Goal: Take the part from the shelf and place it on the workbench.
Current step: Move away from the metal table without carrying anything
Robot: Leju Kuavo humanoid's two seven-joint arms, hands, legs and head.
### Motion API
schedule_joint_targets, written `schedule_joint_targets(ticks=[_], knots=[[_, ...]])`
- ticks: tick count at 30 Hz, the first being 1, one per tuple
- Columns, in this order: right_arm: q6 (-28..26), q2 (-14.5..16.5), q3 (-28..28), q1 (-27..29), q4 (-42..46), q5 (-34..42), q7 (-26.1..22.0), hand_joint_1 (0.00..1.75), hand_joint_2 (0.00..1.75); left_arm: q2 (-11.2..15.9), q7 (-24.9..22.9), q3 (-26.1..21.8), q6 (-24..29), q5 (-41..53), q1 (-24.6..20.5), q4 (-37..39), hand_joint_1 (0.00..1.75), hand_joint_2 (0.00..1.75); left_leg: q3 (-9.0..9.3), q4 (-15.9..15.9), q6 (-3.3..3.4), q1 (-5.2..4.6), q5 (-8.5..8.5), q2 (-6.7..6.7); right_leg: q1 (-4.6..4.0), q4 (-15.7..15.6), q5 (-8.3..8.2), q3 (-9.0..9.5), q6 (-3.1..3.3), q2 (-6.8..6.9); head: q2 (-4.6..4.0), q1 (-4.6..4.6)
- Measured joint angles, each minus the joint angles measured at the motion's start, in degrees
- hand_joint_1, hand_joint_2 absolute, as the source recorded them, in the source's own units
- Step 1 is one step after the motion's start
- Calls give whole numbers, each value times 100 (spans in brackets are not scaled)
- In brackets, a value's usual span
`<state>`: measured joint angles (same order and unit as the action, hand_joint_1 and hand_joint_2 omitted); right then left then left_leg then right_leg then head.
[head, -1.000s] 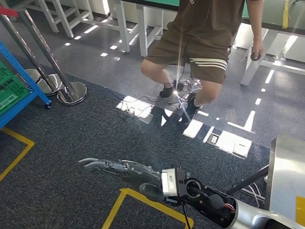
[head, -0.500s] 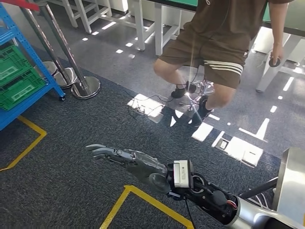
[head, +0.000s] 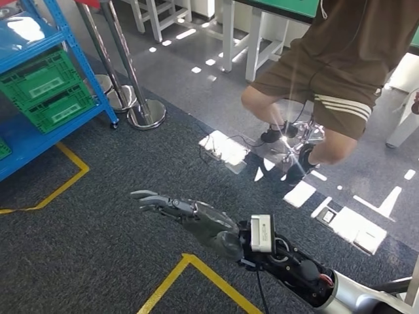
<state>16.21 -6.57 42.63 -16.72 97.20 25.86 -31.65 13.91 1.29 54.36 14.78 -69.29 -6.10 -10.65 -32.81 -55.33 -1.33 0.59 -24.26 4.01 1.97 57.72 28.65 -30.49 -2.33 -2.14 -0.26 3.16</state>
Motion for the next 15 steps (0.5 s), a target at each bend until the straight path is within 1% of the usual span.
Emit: schedule_joint_targets(ticks=[1, 2, 3, 4, 5, 6, 7, 8, 9, 10, 11, 12, 13, 14, 15], knots=[[-1, -4, -24, 21, 6, 8, -9, 0, 0, 5, 0, 0, -1, 4, 9, 0, 0, 0, -25, -8, -29, 4, 16, 31, -9, -16, -10, 9, 58, 14, 0, -9], [-1, -8, -45, 35, 7, 11, -15, 0, 0, 13, -1, 1, -1, 6, 26, 1, 0, 0, -38, 1, -54, 11, 23, 36, -10, -12, -24, 12, 101, 44, 0, -18], [-1, -11, -62, 41, 9, 13, -19, 0, 0, 18, -1, 1, -1, 7, 43, 1, 0, 0, -70, -49, -77, 12, -11, -16, -7, -15, -37, 7, 141, 73, 0, -40], [-1, -12, -79, 46, 14, 14, -21, 0, 0, 21, -2, 2, -1, 7, 49, 1, 0, 0, -146, -207, -97, 11, -102, -101, 0, -22, -50, 5, 170, 105, 0, -65], [-1, -14, -96, 54, 20, 13, -22, 0, 0, 23, -2, 2, -1, 7, 46, 1, 0, 0, -278, -481, -114, 9, -248, -200, 1, -26, -56, 4, 188, 139, 0, -87], [-1, -16, -109, 67, 26, 13, -22, 0, 0, 19, -2, 1, -2, 7, 38, 1, 0, 0, -471, -866, -129, 6, -426, -295, -11, -27, -56, -1, 200, 177, 0, -110], [-1, -19, -122, 81, 29, 13, -22, 0, 0, 15, -2, 1, -3, 7, 30, 1, 0, 0, -683, -1277, -135, 6, -586, -338, -28, -27, -53, -6, 209, 222, 0, -120], [-1, -22, -133, 93, 30, 13, -21, 0, 0, 10, -2, 1, -3, 7, 26, 1, 0, 0, -850, -1588, -127, 5, -674, -356, -49, -27, -48, -7, 218, 265, 0, -119], [-1, -25, -142, 101, 31, 13, -21, 0, 0, 6, -2, 1, -4, 7, 27, 1, 0, 0, -928, -1714, -103, -4, -663, -364, -72, -27, -41, -4, 229, 306, 0, -120], [-2, -28, -151, 106, 31, 13, -21, 0, 0, 3, -2, 2, -4, 7, 30, 1, 0, 0, -883, -1604, -61, -22, -548, -366, -98, -29, -35, 5, 239, 340, 0, -120], [-3, -30, -161, 106, 33, 13, -21, 0, 0, 2, -3, 2, -4, 6, 32, 1, 0, 0, -726, -1286, 4, -51, -362, -376, -124, -32, -27, 19, 250, 371, 0, -120], [-5, -31, -174, 108, 37, 13, -23, 0, 0, 10, -5, 2, -4, 4, 31, 1, 0, 0, -511, -862, 96, -102, -180, -424, -143, -38, -20, 35, 261, 399, 0, -118], [-7, -31, -192, 115, 41, 15, -30, 0, 0, 24, -12, 2, -3, 1, 23, 1, 0, 0, -318, -483, 189, -149, -55, -495, -169, -45, -11, 47, 265, 431, 0, -116], [-9, -32, -216, 132, 45, 18, -42, 0, 0, 38, -19, 2, 0, -3, 12, 1, 0, 0, -185, -210, 265, -198, 14, -557, -177, -52, -4, 52, 263, 464, 0, -115], [-10, -32, -243, 159, 49, 21, -55, 0, 0, 50, -29, 1, 3, -7, 2, 1, 0, 0, -123, -68, 319, -237, 24, -598, -174, -61, 4, 54, 254, 502, 0, -113]])
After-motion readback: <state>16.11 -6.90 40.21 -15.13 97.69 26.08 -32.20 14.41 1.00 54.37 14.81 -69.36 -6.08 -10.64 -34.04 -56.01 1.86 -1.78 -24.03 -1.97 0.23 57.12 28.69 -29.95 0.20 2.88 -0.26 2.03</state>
